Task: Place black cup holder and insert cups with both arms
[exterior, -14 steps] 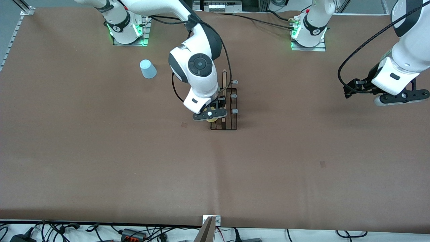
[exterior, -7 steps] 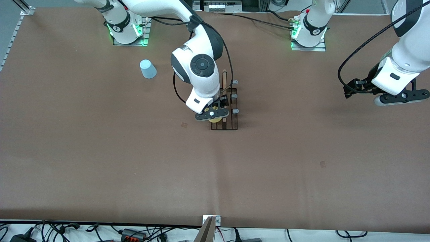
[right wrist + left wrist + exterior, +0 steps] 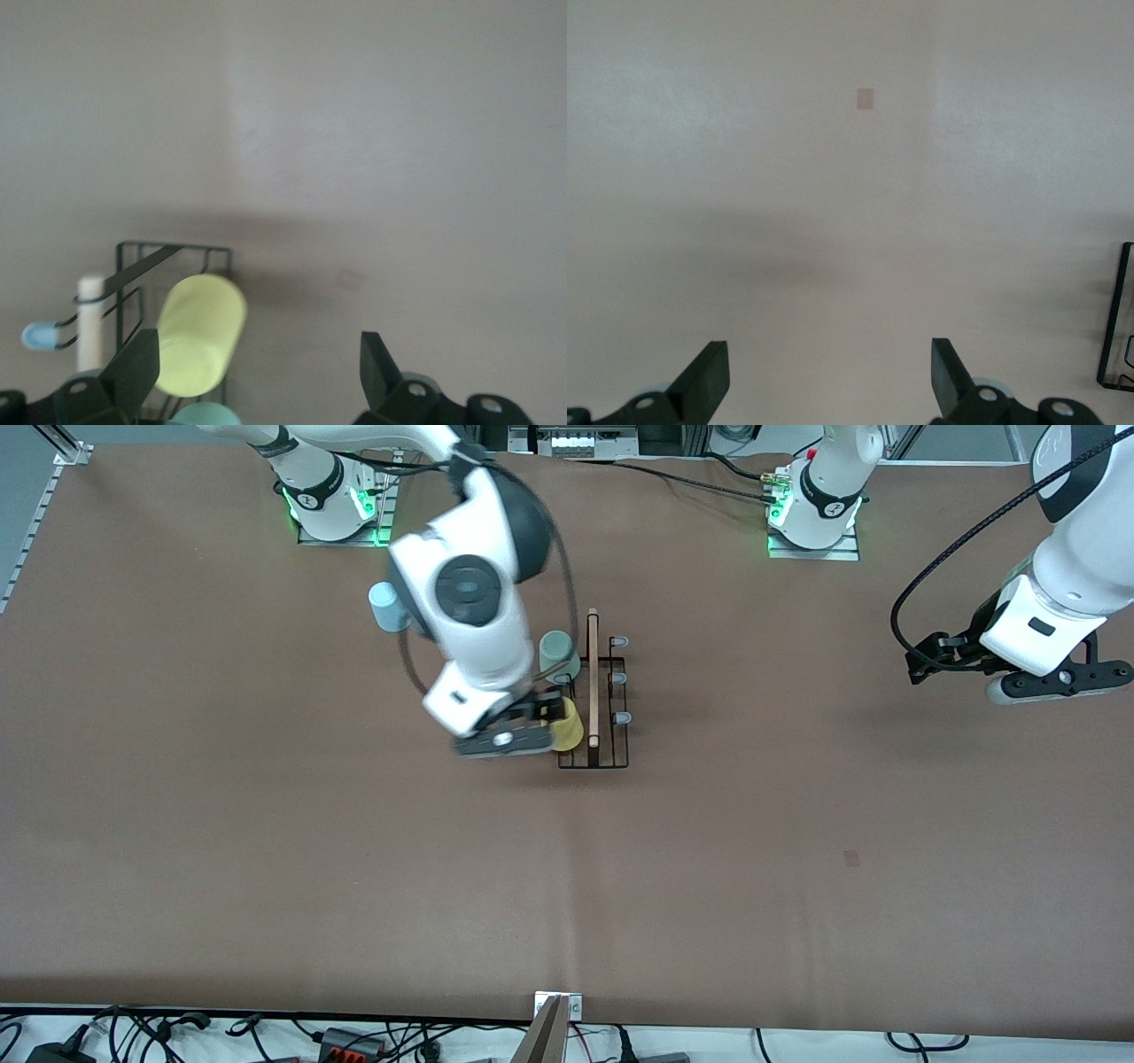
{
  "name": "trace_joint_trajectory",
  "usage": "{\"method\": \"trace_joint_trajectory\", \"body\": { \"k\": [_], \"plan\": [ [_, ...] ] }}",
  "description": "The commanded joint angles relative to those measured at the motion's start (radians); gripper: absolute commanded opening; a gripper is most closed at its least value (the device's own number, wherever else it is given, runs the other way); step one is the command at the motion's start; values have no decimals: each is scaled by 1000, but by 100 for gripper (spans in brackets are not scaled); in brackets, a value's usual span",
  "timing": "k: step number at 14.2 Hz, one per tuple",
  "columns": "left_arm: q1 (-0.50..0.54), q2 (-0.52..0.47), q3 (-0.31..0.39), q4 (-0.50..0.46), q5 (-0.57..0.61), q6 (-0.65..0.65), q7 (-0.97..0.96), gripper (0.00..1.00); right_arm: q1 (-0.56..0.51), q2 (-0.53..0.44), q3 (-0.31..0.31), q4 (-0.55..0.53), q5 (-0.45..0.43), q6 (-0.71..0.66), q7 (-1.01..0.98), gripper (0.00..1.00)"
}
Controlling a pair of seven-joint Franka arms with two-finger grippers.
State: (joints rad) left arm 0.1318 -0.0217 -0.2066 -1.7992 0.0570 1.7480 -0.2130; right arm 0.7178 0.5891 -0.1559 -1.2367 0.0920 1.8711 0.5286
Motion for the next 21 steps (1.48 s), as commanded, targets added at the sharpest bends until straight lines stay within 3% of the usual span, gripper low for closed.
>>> {"method": "trace_joint_trajectory", "body": {
  "k": [1,10,13,17,21],
  "plan": [
    [6,-10,1,1,-20,-8,23,100,-110,-54,15,-4,-6,-56,-38,100],
    [6,-10,1,1,-20,-8,23,100,-345,-120,15,-1,2,-144,-186,100],
    [6,-10,1,1,-20,-8,23,100,-365,-123,13,-1,-6,-156,-229,100],
    [6,-12,1,1,-20,-10,23,100,-382,-137,-42,-1,-17,-237,-242,100],
    [6,-12,-1,3,-20,-10,23,100,-498,-183,-1,-17,-17,-237,-265,100]
  ]
}}
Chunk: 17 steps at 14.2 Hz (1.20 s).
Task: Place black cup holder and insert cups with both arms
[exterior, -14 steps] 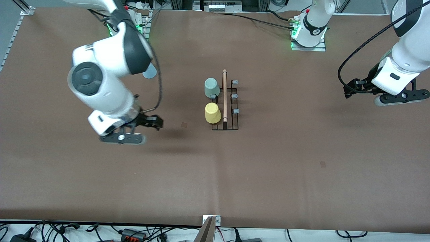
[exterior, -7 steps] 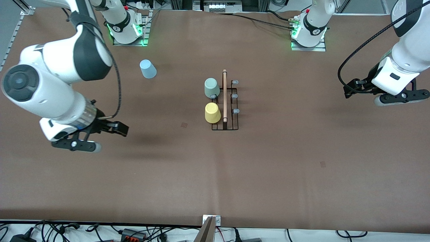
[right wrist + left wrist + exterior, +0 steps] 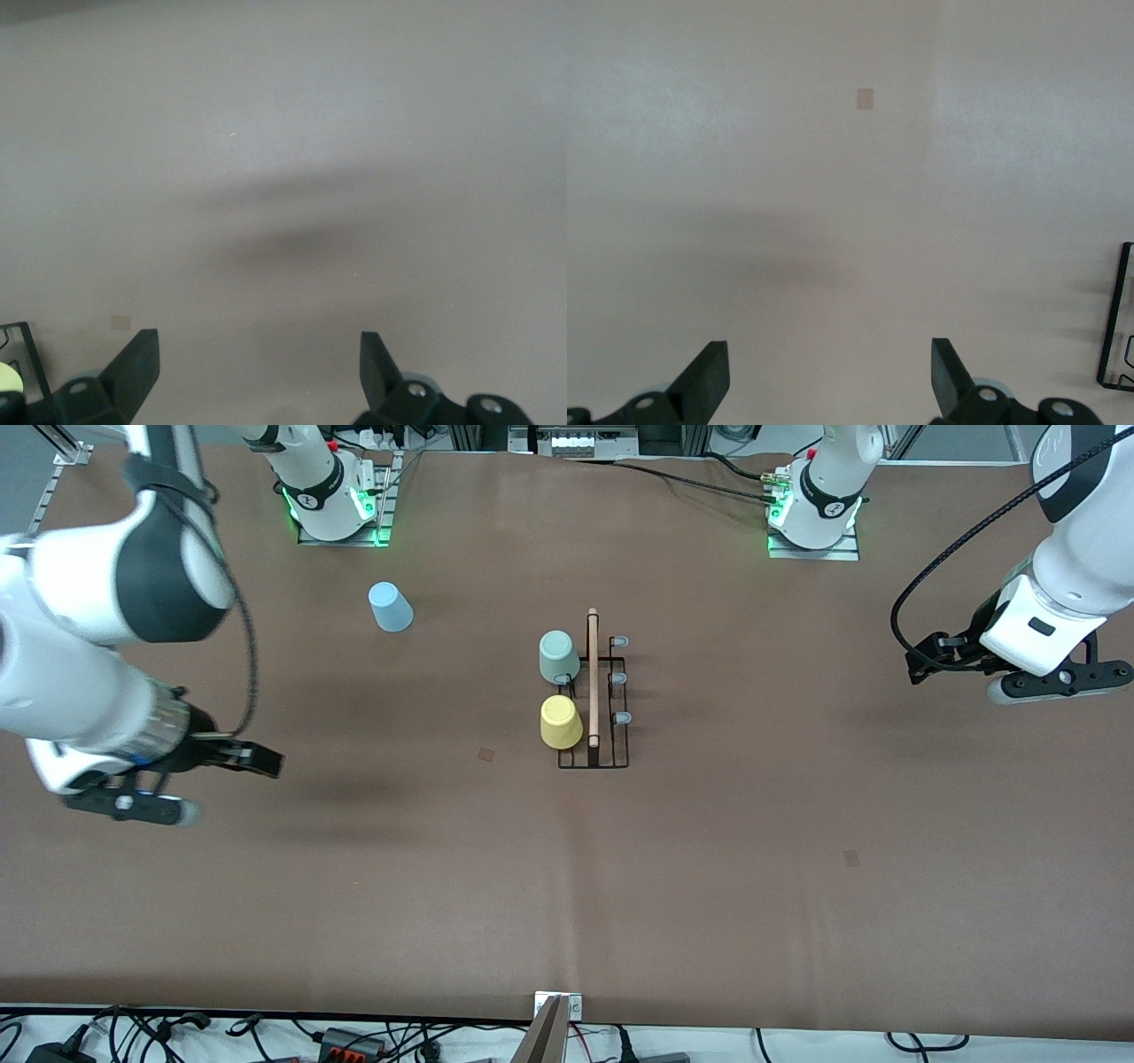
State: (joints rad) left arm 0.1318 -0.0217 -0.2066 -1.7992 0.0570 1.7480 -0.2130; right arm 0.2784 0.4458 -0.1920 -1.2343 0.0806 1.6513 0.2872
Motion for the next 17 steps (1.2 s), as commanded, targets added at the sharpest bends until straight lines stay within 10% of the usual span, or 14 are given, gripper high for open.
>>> {"method": "trace_joint_trajectory", "body": {
  "k": [1,13,17],
  "plan": [
    [6,-12,0,1,-20,-12,23,100,-83,-56,43,-36,-2,-13,-43,100],
    [6,-12,0,3,-20,-21,23,100,-311,-171,180,-132,-27,-31,-312,100],
    [6,-12,0,3,-20,-21,24,100,-301,-315,183,-324,-99,63,-341,100]
  ]
}}
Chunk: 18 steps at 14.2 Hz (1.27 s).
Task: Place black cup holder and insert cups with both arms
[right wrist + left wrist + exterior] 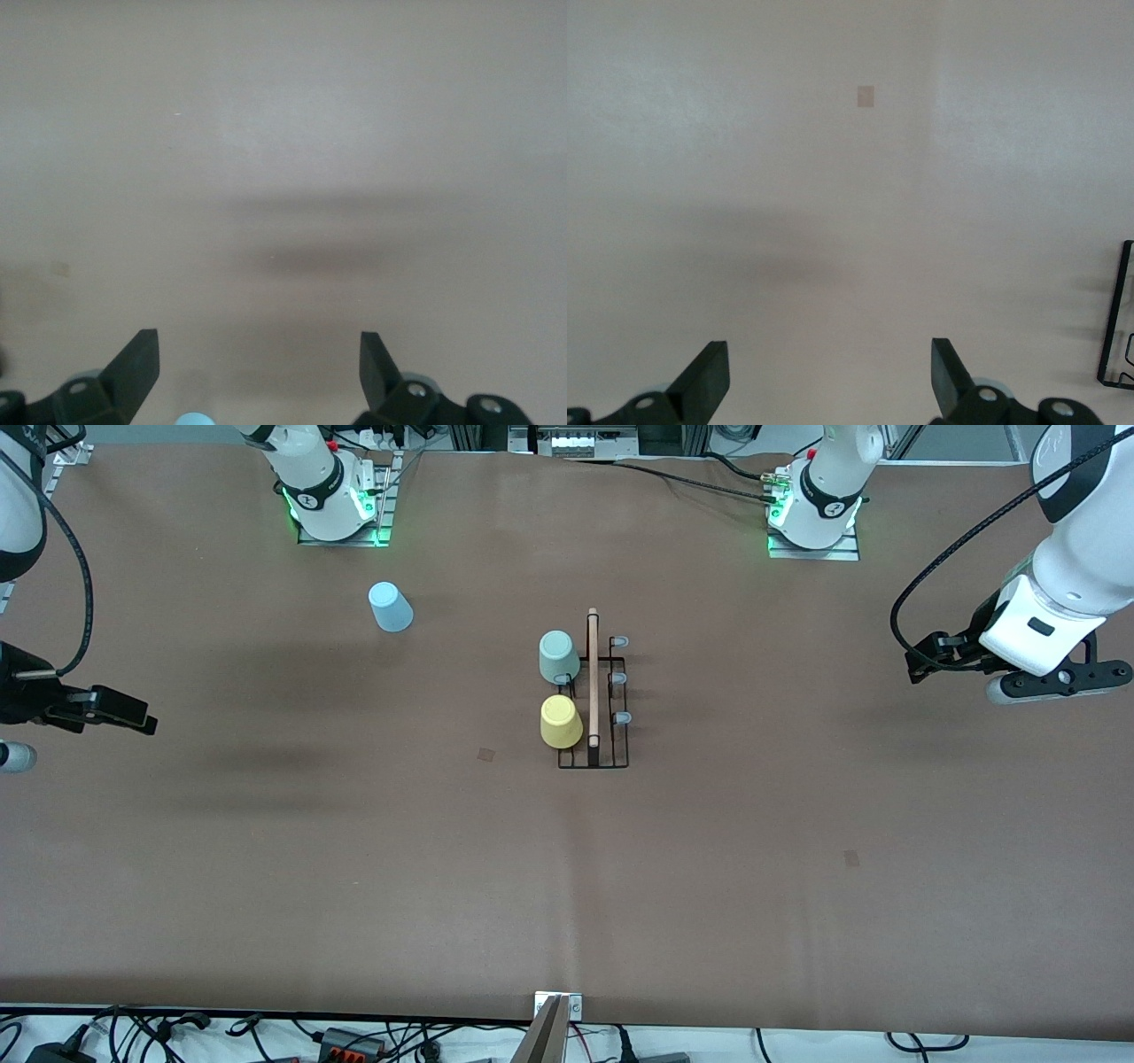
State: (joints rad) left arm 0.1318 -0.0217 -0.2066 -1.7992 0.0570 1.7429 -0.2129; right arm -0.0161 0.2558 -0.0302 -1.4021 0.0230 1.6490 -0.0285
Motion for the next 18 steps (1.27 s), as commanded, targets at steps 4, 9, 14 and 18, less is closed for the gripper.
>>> {"method": "trace_joint_trajectory", "body": {
  "k": [4,9,14,18],
  "plan": [
    [6,-12,0,3,-20,-16,24,100,18,-217,19,-259,-46,90,-14,100],
    [6,-12,0,3,-20,-16,24,100,8,-207,10,-250,-38,77,-11,100],
    [6,-11,0,3,-20,-16,24,100,13,-210,12,-244,-38,52,-8,100],
    [6,-11,0,3,-20,-16,24,100,15,-210,16,-244,-40,52,-8,100]
  ]
}}
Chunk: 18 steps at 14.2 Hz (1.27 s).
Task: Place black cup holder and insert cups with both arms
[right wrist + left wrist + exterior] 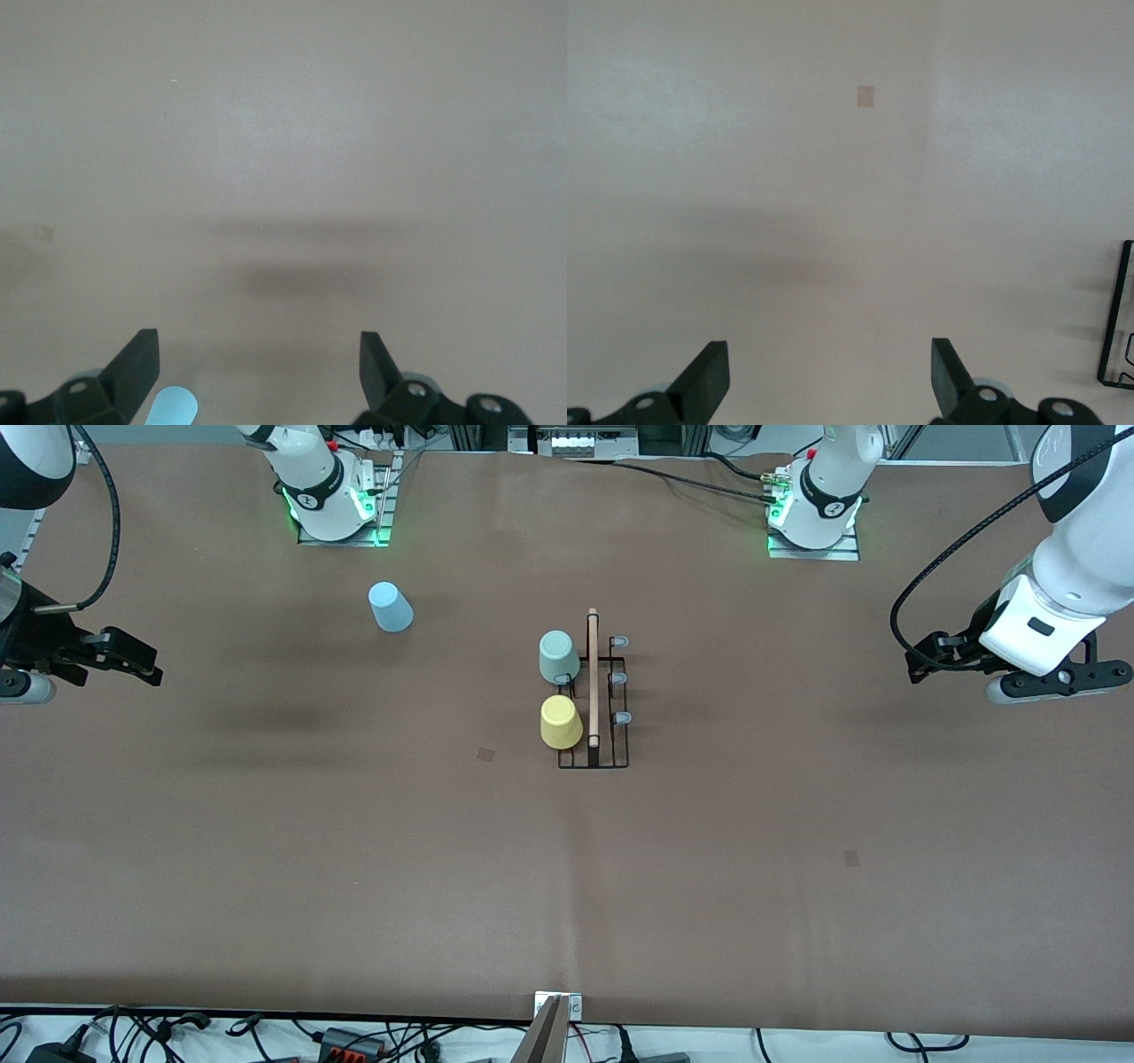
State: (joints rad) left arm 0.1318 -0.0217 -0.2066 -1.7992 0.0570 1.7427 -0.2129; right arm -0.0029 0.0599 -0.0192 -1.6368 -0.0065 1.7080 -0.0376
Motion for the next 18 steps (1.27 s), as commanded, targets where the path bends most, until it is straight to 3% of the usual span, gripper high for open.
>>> {"method": "trace_joint_trajectory", "body": {
  "k": [1,8,10,18],
  "plan": [
    [6,-12,0,3,-20,-15,24,100,1,-12,7,-9,-9,-4,1,100],
    [6,-12,0,3,-20,-15,24,100,53,-22,-30,-17,-12,-4,2,100],
    [6,-12,0,3,-20,-15,24,100,93,-22,-73,-18,-12,-1,2,100],
    [6,-12,-4,3,-20,-15,23,100,72,-78,-73,-95,-7,-5,2,100]
  ]
}}
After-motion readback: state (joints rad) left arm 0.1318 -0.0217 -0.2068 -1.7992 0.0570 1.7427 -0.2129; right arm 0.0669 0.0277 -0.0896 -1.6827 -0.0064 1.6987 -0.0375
